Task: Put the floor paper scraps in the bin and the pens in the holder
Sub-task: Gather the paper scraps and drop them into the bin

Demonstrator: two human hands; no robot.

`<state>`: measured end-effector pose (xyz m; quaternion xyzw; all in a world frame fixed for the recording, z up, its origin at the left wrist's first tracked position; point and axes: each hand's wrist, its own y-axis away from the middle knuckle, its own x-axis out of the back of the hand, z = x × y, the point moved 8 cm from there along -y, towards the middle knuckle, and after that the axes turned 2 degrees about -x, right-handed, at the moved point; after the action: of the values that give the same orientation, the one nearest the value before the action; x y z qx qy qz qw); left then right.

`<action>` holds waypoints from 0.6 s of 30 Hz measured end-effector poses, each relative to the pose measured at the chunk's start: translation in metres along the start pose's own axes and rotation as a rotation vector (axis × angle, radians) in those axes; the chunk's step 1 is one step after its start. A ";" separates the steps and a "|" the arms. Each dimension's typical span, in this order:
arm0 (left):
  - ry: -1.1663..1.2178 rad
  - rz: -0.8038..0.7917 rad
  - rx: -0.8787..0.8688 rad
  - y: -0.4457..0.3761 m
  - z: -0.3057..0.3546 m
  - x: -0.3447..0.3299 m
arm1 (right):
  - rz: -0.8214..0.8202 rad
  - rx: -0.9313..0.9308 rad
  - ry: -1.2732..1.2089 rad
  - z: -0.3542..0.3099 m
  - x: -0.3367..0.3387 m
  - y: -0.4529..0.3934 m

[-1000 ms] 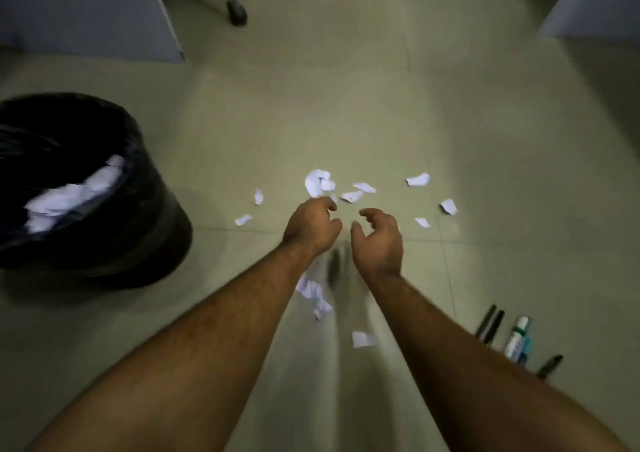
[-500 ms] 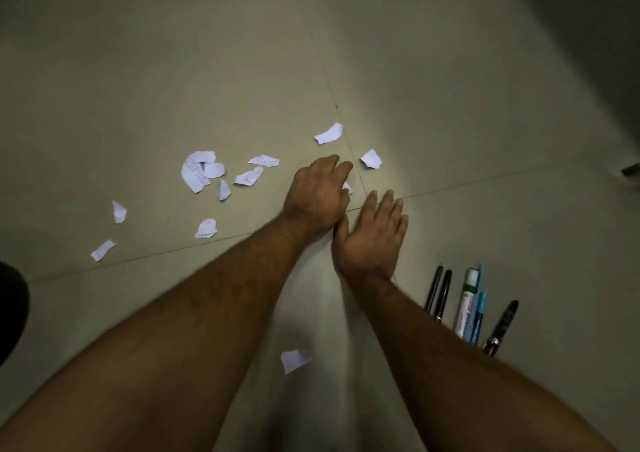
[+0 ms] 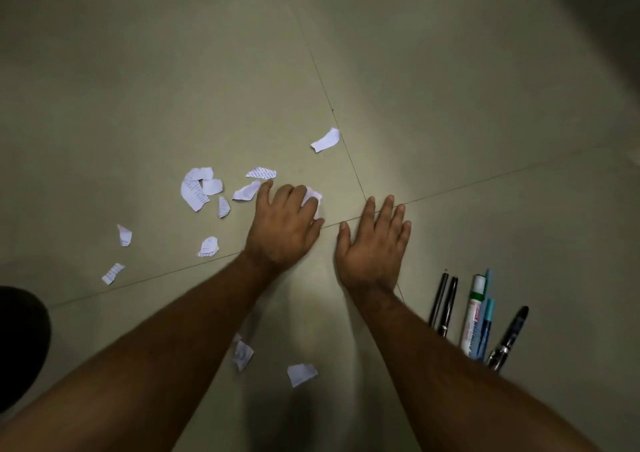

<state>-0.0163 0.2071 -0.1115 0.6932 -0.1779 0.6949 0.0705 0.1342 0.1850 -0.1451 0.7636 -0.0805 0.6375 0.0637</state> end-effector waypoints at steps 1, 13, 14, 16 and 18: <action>0.024 0.046 0.037 -0.007 -0.005 0.007 | -0.003 0.001 0.001 -0.001 0.001 -0.001; 0.119 -0.120 0.107 -0.028 0.000 -0.012 | -0.016 0.011 -0.012 0.000 -0.003 -0.002; 0.101 -0.074 0.107 -0.007 0.000 -0.007 | -0.014 0.009 -0.010 0.001 -0.003 -0.002; 0.050 -0.018 0.156 0.022 -0.009 0.001 | -0.015 0.027 -0.012 -0.001 -0.002 -0.001; 0.038 0.011 0.189 0.024 -0.018 0.002 | -0.015 0.100 -0.021 -0.007 0.000 -0.001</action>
<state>-0.0415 0.1903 -0.1123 0.6826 -0.1140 0.7218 0.0044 0.1279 0.1868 -0.1440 0.7732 -0.0436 0.6320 0.0293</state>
